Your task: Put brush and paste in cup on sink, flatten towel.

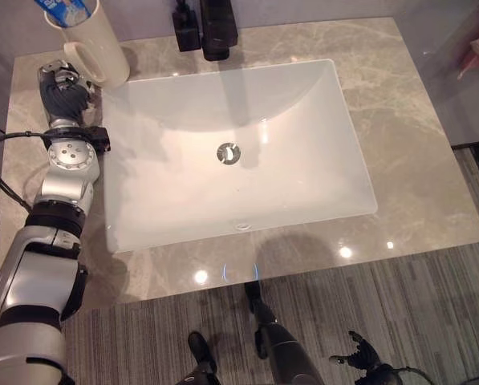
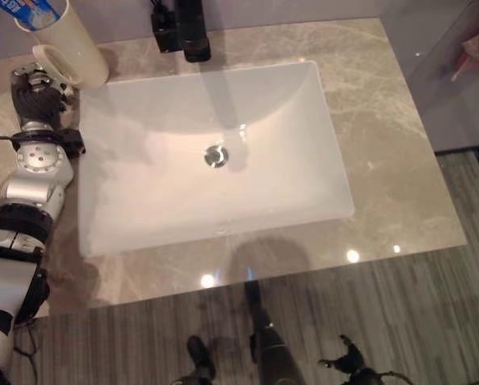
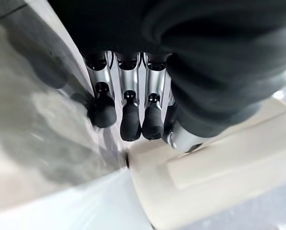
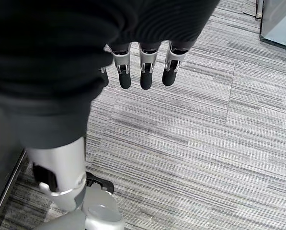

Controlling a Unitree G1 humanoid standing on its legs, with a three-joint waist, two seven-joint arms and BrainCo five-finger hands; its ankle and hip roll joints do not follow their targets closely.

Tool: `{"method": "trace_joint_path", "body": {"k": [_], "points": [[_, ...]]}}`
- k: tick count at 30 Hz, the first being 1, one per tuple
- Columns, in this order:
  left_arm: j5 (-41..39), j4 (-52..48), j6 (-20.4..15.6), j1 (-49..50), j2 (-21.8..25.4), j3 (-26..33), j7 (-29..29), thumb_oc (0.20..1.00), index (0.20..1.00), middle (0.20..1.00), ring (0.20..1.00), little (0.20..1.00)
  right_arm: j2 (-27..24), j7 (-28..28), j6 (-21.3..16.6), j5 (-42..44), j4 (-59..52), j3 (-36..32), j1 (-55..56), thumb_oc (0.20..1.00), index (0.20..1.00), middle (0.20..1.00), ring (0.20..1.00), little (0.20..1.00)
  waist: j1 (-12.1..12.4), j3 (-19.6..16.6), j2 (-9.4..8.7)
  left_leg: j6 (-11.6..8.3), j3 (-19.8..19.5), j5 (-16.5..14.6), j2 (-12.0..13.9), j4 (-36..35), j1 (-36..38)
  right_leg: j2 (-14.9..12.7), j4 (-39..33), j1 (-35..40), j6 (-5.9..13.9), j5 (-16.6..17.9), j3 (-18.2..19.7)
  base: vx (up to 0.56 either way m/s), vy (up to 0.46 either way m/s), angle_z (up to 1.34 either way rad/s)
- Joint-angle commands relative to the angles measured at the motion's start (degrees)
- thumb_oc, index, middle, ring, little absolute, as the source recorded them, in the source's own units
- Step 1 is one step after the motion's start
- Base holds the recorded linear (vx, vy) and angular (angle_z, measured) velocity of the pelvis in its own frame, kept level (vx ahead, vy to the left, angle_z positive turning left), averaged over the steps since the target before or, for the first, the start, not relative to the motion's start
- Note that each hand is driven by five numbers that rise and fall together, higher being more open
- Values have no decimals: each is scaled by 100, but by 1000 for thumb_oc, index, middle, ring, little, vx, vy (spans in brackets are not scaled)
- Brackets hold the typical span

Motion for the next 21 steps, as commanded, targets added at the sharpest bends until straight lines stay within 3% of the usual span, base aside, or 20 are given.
{"method": "trace_joint_path", "body": {"k": [1,3,12,21], "points": [[149,404,-112,-641,280,-101,-7,200,200,200,200,200,-208,-103,-57,236,82,-83,-61,1000,1000,1000,1000,1000,-154,218,-60,-61,-568,235,17,37,-72,136,-5,430,581,-236,-167,31,-17,-4],[520,622,-32,-941,556,-345,47,200,200,200,200,200,-249,-80,-88,247,90,-79,-71,1000,1000,1000,1000,1000,-187,215,-68,-80,-547,240,35,37,-92,150,-5,400,585,-228,-148,30,-20,-7],[371,1116,0,-1494,935,-624,-82,200,200,200,200,200,-313,-2,-183,330,-167,-40,-40,1000,1000,1000,1000,1000,-200,246,-88,-143,-547,280,117,37,-165,202,-5,321,584,-236,-163,30,-20,-8],[319,864,-113,-1370,629,-689,-142,200,200,200,200,200,-279,21,-236,347,-366,30,0,1000,1000,1000,1000,1000,-232,265,-67,-154,-611,280,130,37,-228,182,-5,287,571,-247,-218,0,0,0]]}}
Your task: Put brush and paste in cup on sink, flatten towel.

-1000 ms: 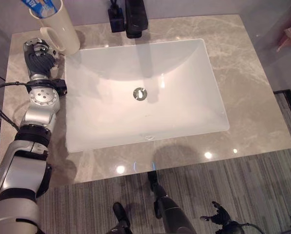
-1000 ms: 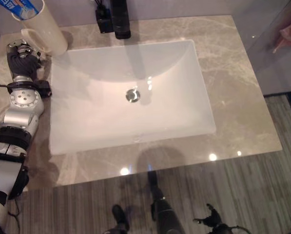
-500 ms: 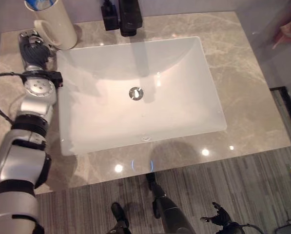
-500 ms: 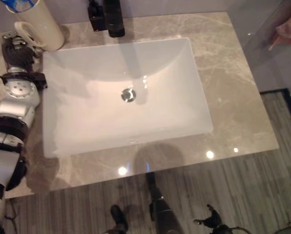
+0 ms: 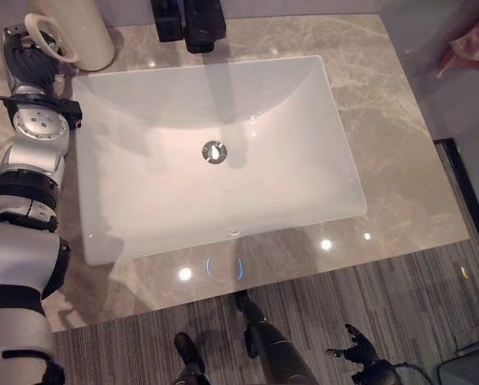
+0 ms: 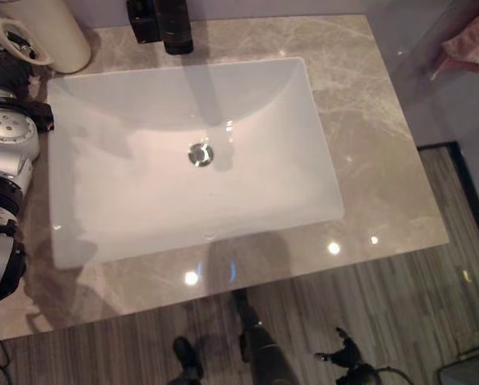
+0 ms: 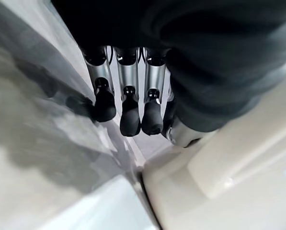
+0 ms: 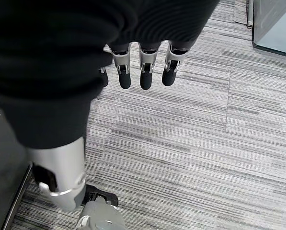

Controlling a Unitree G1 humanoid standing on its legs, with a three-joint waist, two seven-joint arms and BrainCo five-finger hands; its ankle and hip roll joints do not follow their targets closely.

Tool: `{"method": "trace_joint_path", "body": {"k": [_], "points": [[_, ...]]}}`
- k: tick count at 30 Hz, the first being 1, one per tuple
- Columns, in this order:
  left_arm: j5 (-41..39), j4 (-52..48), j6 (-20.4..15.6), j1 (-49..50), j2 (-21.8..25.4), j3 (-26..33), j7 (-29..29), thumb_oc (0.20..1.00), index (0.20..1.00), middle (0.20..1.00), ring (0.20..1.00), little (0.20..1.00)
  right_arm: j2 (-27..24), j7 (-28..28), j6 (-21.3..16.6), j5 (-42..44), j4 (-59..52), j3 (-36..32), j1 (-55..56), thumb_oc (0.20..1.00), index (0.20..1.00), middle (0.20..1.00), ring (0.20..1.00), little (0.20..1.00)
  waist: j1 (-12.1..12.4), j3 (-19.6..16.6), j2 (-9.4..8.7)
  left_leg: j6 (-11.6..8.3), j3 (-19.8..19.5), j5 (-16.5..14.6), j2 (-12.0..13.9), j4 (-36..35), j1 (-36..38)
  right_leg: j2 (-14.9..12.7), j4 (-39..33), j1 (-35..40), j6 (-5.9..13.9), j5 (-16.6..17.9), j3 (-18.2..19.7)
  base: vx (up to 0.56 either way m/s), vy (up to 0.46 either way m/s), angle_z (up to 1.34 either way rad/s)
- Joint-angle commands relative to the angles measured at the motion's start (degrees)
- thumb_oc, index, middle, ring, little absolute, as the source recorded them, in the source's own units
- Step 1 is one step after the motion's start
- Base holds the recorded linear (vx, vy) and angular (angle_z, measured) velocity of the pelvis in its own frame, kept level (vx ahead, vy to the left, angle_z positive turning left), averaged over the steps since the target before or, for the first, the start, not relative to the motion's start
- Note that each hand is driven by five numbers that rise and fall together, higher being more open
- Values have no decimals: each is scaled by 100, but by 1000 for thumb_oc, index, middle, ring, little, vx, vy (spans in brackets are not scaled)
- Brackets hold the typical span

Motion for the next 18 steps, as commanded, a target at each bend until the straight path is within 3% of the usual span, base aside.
{"method": "trace_joint_path", "body": {"k": [1,5,18], "points": [[-15,-27,-231,-370,138,133,-53,200,200,200,200,200,-272,-2,-78,136,-83,15,-8,1000,1000,1000,1000,1000,-105,417,168,-107,-763,323,82,36,-18,81,-6,590,604,-315,-356,0,0,0],[-667,-269,-416,-148,-373,430,-139,200,200,200,200,200,-224,-68,-48,123,-19,3,-30,1000,1000,1000,1000,1000,-131,400,149,-102,-769,292,95,36,1,82,-6,592,591,-319,-361,0,0,0],[-386,-464,-428,-160,-530,267,-143,200,200,200,200,200,-245,-73,-38,89,191,-63,44,1000,1000,1000,1000,1000,-185,356,155,-85,-777,274,82,36,-9,79,-6,562,580,-314,-338,0,1,0]]}}
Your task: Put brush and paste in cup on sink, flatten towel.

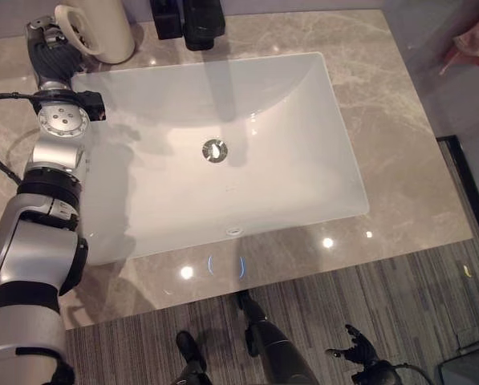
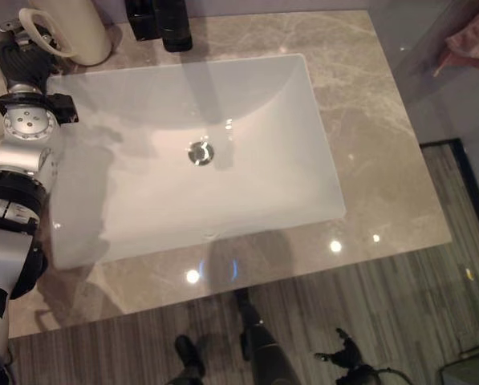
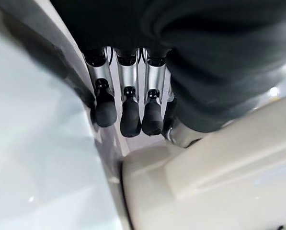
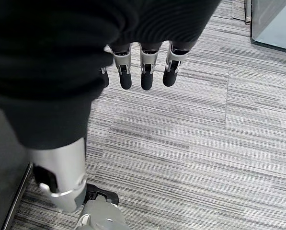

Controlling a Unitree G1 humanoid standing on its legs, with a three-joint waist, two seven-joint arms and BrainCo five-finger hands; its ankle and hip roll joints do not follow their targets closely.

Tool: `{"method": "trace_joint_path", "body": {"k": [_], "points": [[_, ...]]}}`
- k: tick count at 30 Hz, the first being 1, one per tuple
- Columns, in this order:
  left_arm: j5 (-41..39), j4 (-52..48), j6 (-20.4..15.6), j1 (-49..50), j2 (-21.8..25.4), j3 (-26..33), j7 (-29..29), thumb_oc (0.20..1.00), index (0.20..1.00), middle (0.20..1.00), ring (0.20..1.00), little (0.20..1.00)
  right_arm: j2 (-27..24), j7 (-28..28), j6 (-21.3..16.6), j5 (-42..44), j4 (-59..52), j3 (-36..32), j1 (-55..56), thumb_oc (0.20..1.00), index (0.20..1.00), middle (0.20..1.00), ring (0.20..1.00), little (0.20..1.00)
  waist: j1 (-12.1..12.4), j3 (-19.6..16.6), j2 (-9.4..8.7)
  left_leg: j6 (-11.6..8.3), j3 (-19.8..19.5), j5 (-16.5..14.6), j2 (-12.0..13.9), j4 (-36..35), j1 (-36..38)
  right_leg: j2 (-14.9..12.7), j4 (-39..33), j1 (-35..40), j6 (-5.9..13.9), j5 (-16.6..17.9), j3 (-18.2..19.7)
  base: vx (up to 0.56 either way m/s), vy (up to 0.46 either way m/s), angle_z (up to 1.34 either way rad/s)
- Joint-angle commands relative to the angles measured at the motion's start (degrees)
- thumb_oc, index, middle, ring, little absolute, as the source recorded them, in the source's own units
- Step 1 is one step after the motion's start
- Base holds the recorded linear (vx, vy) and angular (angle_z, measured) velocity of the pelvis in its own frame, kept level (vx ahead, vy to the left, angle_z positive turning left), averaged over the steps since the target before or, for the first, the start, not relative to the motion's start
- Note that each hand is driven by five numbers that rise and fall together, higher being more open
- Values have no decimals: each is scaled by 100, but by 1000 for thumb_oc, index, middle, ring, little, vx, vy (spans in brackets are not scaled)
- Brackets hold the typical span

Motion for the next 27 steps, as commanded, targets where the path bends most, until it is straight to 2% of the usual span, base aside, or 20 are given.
{"method": "trace_joint_path", "body": {"k": [1,5,10,16,18,20,21,24,25,26,27], "points": [[194,-158,-185,-146,-42,69,-93,200,200,200,200,200,-247,-70,16,84,112,-48,33,1000,1000,1000,1000,1000,-147,342,136,-82,-775,279,87,37,0,88,-6,573,573,-312,-336,0,0,0],[312,-78,-140,-133,-48,113,-12,200,200,200,200,200,-250,-66,2,96,64,-39,20,1000,1000,1000,1000,1000,-123,345,134,-77,-776,281,83,37,3,69,-6,577,581,-305,-353,0,0,0],[724,141,32,-94,-24,299,393,200,200,200,200,200,-238,-98,-15,108,82,-7,-38,1000,1000,1000,1000,1000,-77,319,110,-70,-768,278,77,37,54,45,-6,639,595,-309,-382,0,0,0],[1084,-189,74,132,-22,680,979,200,200,200,200,200,-193,-132,29,7,210,-5,-5,1000,1000,1000,1000,1000,-19,215,-1,-68,-794,206,79,37,273,-16,-6,880,616,-361,-482,0,0,0],[1130,-296,79,187,-12,697,1013,200,200,200,200,200,-189,-138,41,-6,243,-15,-8,1000,1000,1000,1000,1000,-2,206,-18,-59,-817,191,72,37,321,-34,-6,941,619,-372,-521,-3,0,3],[1239,-920,-8,561,49,868,1141,200,200,200,200,200,-121,-161,123,-65,446,-96,-16,1000,1000,1000,1000,1000,111,176,-27,-37,-880,148,25,37,516,-96,-6,1179,629,-413,-616,4,25,15],[1351,-1577,-94,1039,93,1033,1194,200,200,200,200,200,-60,-180,184,-85,556,-173,-50,1000,1000,1000,1000,1000,198,157,-9,-23,-953,119,-1,37,664,-149,-6,1354,626,-451,-682,13,22,17],[1533,-2161,-179,1487,168,1227,1250,200,200,200,200,200,-29,-175,223,-87,630,-207,-90,1000,1000,1000,1000,1000,232,145,-12,-13,-985,121,-39,37,738,-185,-6,1444,631,-461,-711,6,40,19],[1417,-3662,-505,2655,-129,1785,1111,200,200,200,200,200,128,-81,367,-156,919,-292,-128,1000,1000,1000,1000,1000,400,120,-1,29,-1071,43,-48,37,933,-214,-6,1671,619,-544,-787,14,66,28],[1657,-4418,-615,3291,-229,2032,1030,200,200,200,200,200,202,-59,432,-275,1015,-296,-147,1000,1000,1000,1000,1000,457,106,2,40,-1103,22,-62,37,1018,-223,-6,1769,611,-575,-801,22,92,31],[1653,-5178,-753,4067,-531,2417,853,200,200,200,200,200,291,-5,533,-489,1199,-239,-212,1000,1000,1000,1000,1000,527,68,-9,57,-1159,15,-86,37,1127,-270,-6,1905,598,-601,-842,18,86,19]]}}
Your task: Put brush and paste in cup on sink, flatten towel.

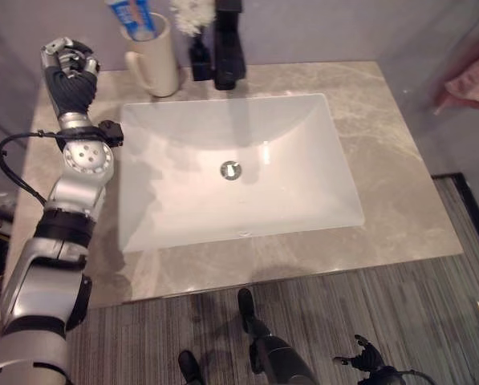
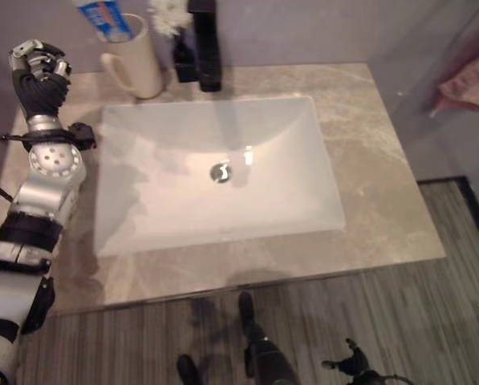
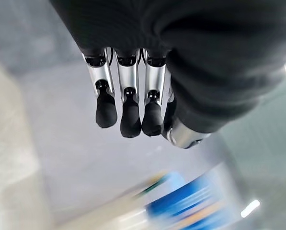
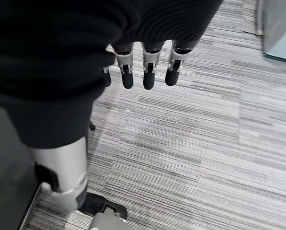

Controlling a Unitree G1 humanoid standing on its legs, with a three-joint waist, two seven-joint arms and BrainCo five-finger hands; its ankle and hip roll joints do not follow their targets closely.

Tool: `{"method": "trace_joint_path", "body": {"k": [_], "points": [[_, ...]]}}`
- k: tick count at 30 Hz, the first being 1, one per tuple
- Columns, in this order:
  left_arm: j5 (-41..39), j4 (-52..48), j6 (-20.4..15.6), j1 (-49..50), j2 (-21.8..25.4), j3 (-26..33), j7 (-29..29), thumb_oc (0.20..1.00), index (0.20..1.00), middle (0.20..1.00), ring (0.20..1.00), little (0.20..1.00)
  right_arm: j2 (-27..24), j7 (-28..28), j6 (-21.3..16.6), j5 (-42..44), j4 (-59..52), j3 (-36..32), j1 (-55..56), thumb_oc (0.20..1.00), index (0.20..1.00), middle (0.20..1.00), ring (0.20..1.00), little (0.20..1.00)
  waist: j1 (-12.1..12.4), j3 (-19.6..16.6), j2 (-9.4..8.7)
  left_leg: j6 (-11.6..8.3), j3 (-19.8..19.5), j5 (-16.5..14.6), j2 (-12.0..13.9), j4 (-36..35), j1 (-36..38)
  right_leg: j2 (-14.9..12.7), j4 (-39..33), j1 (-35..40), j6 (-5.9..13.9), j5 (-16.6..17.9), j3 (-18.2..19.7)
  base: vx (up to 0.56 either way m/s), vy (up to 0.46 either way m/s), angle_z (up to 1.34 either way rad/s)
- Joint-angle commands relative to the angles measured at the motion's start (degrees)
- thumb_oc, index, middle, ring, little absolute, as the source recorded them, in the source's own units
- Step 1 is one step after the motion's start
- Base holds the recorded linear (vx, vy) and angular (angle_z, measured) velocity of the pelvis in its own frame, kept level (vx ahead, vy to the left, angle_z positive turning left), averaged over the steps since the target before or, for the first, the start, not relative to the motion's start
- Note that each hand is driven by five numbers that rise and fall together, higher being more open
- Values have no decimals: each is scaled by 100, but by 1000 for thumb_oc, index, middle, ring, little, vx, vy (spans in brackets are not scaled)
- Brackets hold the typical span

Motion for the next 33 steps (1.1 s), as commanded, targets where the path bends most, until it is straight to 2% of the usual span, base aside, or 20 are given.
{"method": "trace_joint_path", "body": {"k": [1,5,10,12,15,16,17,19,20,23,24,25,26,27,28,32,33], "points": [[262,-444,-726,761,-257,321,-309,200,200,200,200,200,204,25,287,-502,590,36,-23,1000,1000,1000,1000,1000,278,-133,-143,84,-667,-24,-261,64,222,-210,-5,789,615,-397,-366,14,79,22],[421,-1719,-908,2364,-603,1083,-754,200,200,200,200,200,331,-38,316,-731,670,-46,-115,1000,1000,1000,1000,1000,552,-239,-154,145,-902,-65,-316,64,442,-291,-5,1227,608,-505,-615,-9,54,44],[488,-1800,-932,3733,-665,1942,-945,200,200,200,200,200,376,-54,240,-447,531,-378,-165,1000,1000,1000,1000,1000,847,-301,-247,217,-1297,-52,-456,64,621,-456,-5,1673,635,-521,-972,3,53,47],[310,-1328,-802,4207,-941,2227,-909,200,200,200,200,200,401,-96,204,-421,432,-436,-196,1000,1000,1000,1000,1000,1045,-285,-292,276,-1546,-86,-519,64,702,-542,25,1891,664,-556,-1209,-50,73,61],[329,-1106,-713,4363,-1015,2301,-900,200,200,200,200,200,416,-108,172,-380,340,-454,-188,1000,1000,1000,1000,1000,1063,-269,-304,312,-1614,-88,-558,64,731,-584,35,1962,678,-551,-1274,-38,61,50],[196,-414,-563,4525,-1190,2351,-853,200,200,200,200,200,447,-89,77,-135,9,-536,-182,1000,1000,1000,1000,1000,1075,-244,-357,375,-1667,-42,-639,64,741,-672,49,2011,709,-480,-1333,-45,106,28],[194,-410,-567,4523,-1188,2349,-853,200,200,200,200,200,447,-88,79,-134,7,-537,-182,1000,1000,1000,1000,1000,1072,-244,-358,376,-1670,-40,-641,64,739,-674,48,2011,709,-481,-1336,-68,119,28],[73,416,-365,4692,-1359,2334,-860,200,200,200,200,200,533,-40,2,121,-256,-622,-137,1000,1000,1000,1000,1000,1081,-196,-397,434,-1680,-31,-707,64,755,-737,81,2029,746,-419,-1337,-77,153,14],[-86,1673,-33,4782,-1479,2132,-1085,200,200,200,200,200,630,50,19,96,-335,-543,-56,1000,1000,1000,1000,1000,1062,-146,-407,517,-1659,-53,-782,64,801,-805,165,2031,797,-379,-1299,-98,177,-6],[-388,2125,21,4746,-1556,2071,-1209,200,200,200,200,200,665,64,69,65,-296,-541,-41,1000,1000,1000,1000,1000,1021,-143,-410,563,-1640,-29,-830,64,782,-850,226,1977,812,-344,-1272,-68,133,-8],[-269,3148,419,4693,-1569,1663,-1676,413,413,413,413,413,655,83,158,-22,-131,-582,-63,1000,1000,1000,1000,1000,944,-92,-364,611,-1578,-24,-876,64,801,-883,333,1924,839,-297,-1166,-77,197,-4],[-308,4006,638,4606,-1635,1459,-1987,492,492,492,492,492,614,97,254,-125,37,-602,-86,1000,1000,1000,1000,1000,870,-66,-309,639,-1538,-39,-893,64,837,-897,408,1892,856,-269,-1095,-97,259,-10],[-143,4566,725,4465,-1648,1262,-2135,658,658,658,658,658,578,123,328,-252,196,-598,-125,1000,1000,1000,1000,1000,800,-43,-279,660,-1508,-43,-918,64,864,-917,466,1858,865,-235,-1027,-59,195,-9],[57,4698,771,4423,-1658,1070,-2251,912,912,912,912,912,555,110,360,-371,244,-576,-153,1000,1000,1000,1000,1000,732,-49,-276,671,-1479,-36,-946,64,859,-931,492,1813,870,-209,-965,-48,181,-25],[536,5325,974,4308,-1697,770,-2526,1000,1000,1000,1000,1000,494,98,435,-506,383,-582,-195,1000,1000,1000,1000,1000,658,-23,-231,686,-1405,-63,-961,64,906,-933,528,1784,887,-163,-863,-38,171,-22],[1401,6155,1075,4017,-1866,2,-2838,1000,1000,1000,1000,1000,396,138,599,-727,893,-691,-176,1000,1000,1000,1000,1000,378,-36,-198,718,-1162,-91,-1056,64,928,-987,476,1643,974,135,-578,-34,142,-36],[1401,6165,1070,4009,-1869,-2,-2837,1000,1000,1000,1000,1000,394,138,599,-727,893,-695,-177,1000,1000,1000,1000,1000,389,-34,-196,719,-1154,-93,-1056,64,929,-984,474,1642,975,139,-570,-64,80,-51]]}}
